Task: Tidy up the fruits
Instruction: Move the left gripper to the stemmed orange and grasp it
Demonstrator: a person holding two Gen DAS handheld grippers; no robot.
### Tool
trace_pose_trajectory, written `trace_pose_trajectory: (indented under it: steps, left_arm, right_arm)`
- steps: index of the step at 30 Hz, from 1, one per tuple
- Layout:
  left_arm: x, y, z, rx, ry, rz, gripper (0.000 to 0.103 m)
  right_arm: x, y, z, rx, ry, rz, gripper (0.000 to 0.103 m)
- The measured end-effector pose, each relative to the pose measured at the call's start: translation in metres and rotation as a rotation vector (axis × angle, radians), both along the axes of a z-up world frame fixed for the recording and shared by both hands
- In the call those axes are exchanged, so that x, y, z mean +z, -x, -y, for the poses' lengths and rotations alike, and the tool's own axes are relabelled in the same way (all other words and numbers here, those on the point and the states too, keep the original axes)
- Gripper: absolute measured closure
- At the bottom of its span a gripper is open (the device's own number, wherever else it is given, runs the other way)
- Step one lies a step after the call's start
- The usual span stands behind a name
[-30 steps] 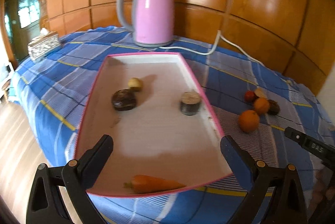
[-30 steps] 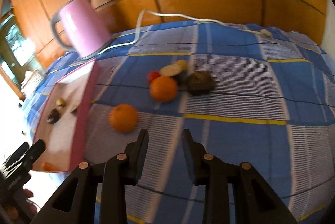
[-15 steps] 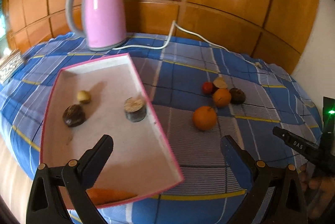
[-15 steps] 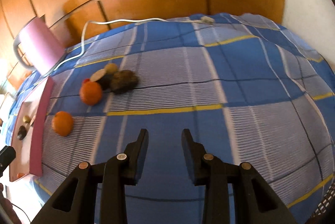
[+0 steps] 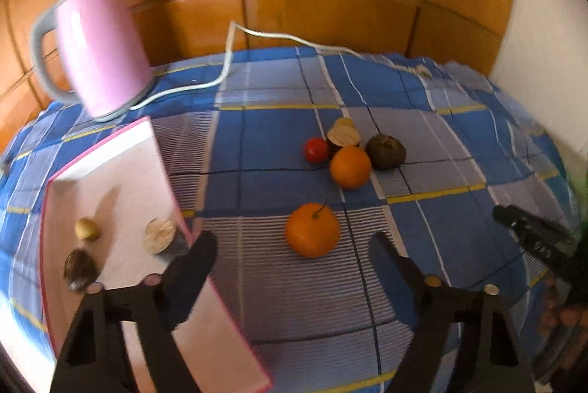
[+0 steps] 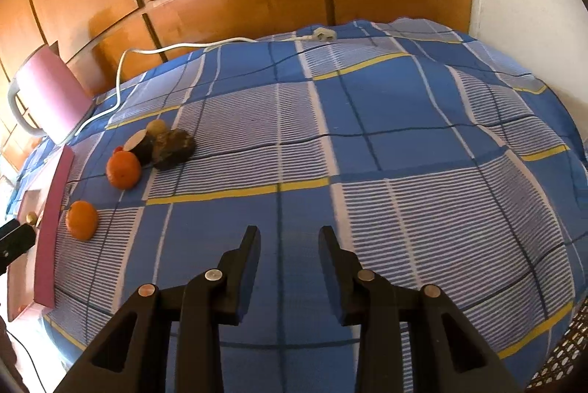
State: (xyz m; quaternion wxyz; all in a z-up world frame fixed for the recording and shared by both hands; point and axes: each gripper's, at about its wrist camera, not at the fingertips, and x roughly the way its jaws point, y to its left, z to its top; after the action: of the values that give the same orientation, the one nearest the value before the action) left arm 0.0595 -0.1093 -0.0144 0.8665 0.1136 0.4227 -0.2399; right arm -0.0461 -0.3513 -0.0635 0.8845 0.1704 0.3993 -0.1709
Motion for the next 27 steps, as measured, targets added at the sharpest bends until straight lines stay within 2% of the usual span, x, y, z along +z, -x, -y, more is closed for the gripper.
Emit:
trace_pose_trajectory:
  steps: [6,9,10,11,14,21,27]
  left_arm:
    - [-0.021,-0.017,0.019,-0.009,-0.058,-0.034,0.027]
    - [-0.029,-0.022,0.026,-0.005,-0.085,-0.041,0.032]
    - [-0.032,-0.023,0.027,-0.004,-0.092,-0.045,0.037]
    - [-0.034,-0.025,0.029,-0.007,-0.095,-0.051,0.047]
    - [-0.043,-0.028,0.033,-0.024,-0.094,-0.083,0.062]
    - [-0.043,-0.023,0.027,0.024,-0.043,-0.057,0.063]
    - [-0.024,-0.013,0.012,0.076,0.022,-0.004,0.063]
  right_arm:
    - [-0.001,0.012,0.023,-0.082,0.014,0.006,0.070]
    - [-0.002,0.017,0.034,-0.128,0.018,0.008,0.070]
    - [-0.003,0.019,0.038,-0.143,0.020,0.008,0.070]
    - [-0.003,0.020,0.042,-0.158,0.020,0.009,0.070]
    - [-0.005,0.022,0.049,-0.194,0.020,0.006,0.070]
    - [-0.013,0.025,0.060,-0.263,0.057,-0.004,0.070]
    - [-0.017,0.026,0.062,-0.295,0.117,-0.004,0.068]
